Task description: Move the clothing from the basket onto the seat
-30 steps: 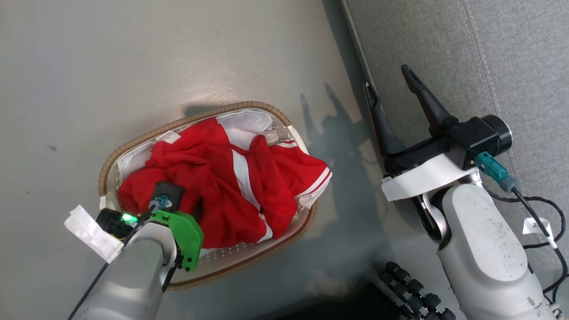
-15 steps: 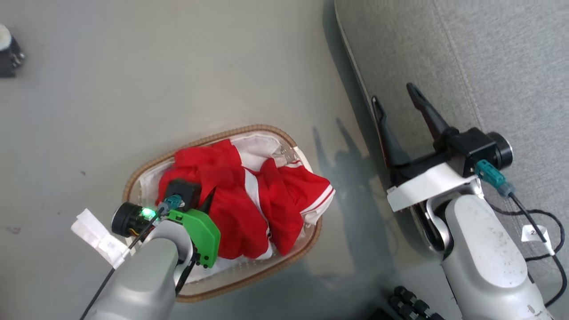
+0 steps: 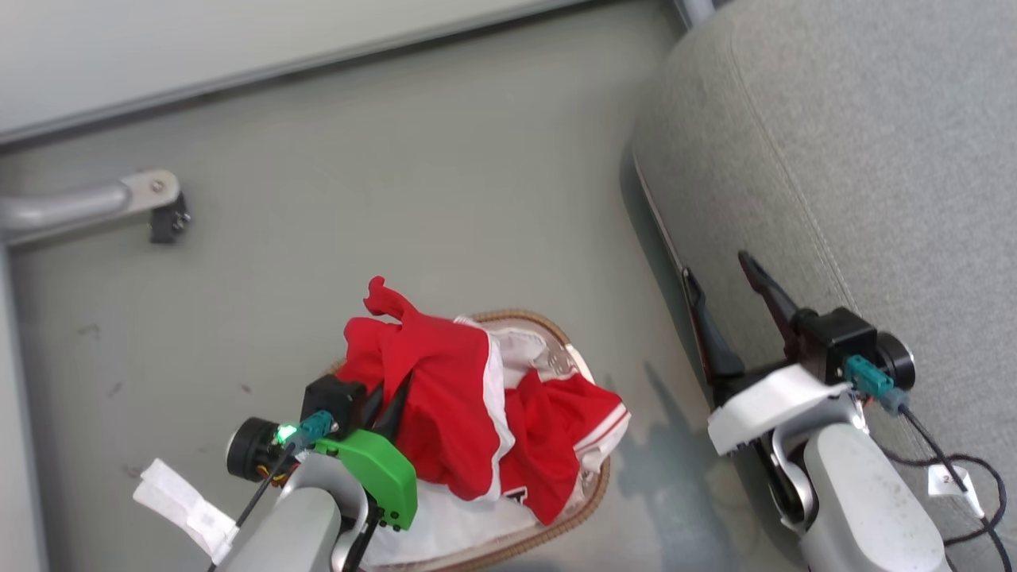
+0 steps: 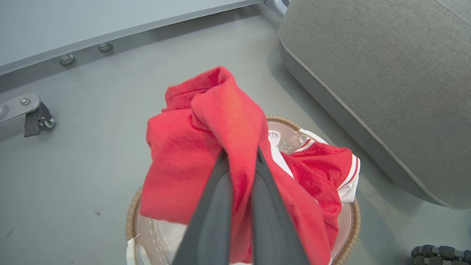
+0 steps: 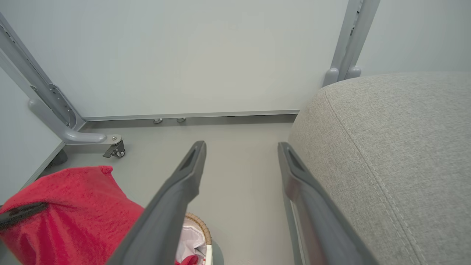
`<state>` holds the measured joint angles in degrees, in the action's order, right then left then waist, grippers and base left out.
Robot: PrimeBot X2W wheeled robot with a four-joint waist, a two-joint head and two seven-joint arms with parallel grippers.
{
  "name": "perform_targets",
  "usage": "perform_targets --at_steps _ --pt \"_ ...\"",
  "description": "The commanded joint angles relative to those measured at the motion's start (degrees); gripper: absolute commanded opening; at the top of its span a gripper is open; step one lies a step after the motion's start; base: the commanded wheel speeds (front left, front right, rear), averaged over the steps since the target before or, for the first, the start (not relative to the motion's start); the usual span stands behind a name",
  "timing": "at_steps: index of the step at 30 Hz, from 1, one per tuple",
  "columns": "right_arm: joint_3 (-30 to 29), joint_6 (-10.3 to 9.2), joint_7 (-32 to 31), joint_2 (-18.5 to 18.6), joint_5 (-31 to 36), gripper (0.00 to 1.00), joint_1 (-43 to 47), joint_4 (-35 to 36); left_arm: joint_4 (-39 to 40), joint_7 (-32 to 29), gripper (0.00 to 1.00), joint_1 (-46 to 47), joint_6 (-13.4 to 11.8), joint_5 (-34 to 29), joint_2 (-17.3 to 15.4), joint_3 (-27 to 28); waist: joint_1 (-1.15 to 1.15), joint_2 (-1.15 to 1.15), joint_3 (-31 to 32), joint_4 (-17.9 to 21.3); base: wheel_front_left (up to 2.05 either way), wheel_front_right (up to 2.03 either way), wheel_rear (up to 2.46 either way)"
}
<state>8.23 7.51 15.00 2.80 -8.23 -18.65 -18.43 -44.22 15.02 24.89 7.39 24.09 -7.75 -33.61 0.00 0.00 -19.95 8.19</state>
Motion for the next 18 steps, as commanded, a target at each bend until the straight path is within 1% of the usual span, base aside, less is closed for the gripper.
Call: perform_targets --at_steps 1,3,4,7,12,18 --pt "-0.4 -0.04 0.3 0.2 -0.4 1.00 1.6 -0.4 0.9 0.2 0.00 -1.7 0.2 -0.4 0.5 0.7 0.00 0.00 7.3 -4.2 0.00 0.00 0.00" --pt "-1.0 -0.04 0.3 0.3 -0.8 1.00 3.0 -0.3 2.9 0.2 0.00 -2.9 0.2 -1.1 1.2 1.5 0.00 0.00 9.2 -5.1 0.00 0.00 0.00" --pt "-1.6 -0.04 0.3 0.2 -0.8 1.00 4.8 -0.6 5.2 0.2 0.00 -4.1 0.2 -1.7 1.7 2.2 0.00 0.00 11.2 -5.9 0.00 0.00 0.00" --pt "-1.8 -0.04 0.3 0.2 -0.8 1.00 6.4 -1.2 8.5 0.2 0.00 -5.2 0.2 -2.4 2.2 2.9 0.00 0.00 13.3 -6.7 0.00 0.00 0.00" --pt "-1.3 -0.04 0.3 0.2 -1.5 1.00 9.1 -2.1 14.1 0.2 0.00 -6.5 0.2 -3.7 2.8 3.6 0.00 0.00 16.3 -7.2 0.00 0.00 0.00" --pt "-0.7 -0.04 0.3 0.2 -2.3 1.00 11.5 -2.6 19.5 0.2 0.00 -6.0 0.2 -4.9 3.1 4.0 0.00 0.00 19.0 -7.1 0.00 0.00 0.00"
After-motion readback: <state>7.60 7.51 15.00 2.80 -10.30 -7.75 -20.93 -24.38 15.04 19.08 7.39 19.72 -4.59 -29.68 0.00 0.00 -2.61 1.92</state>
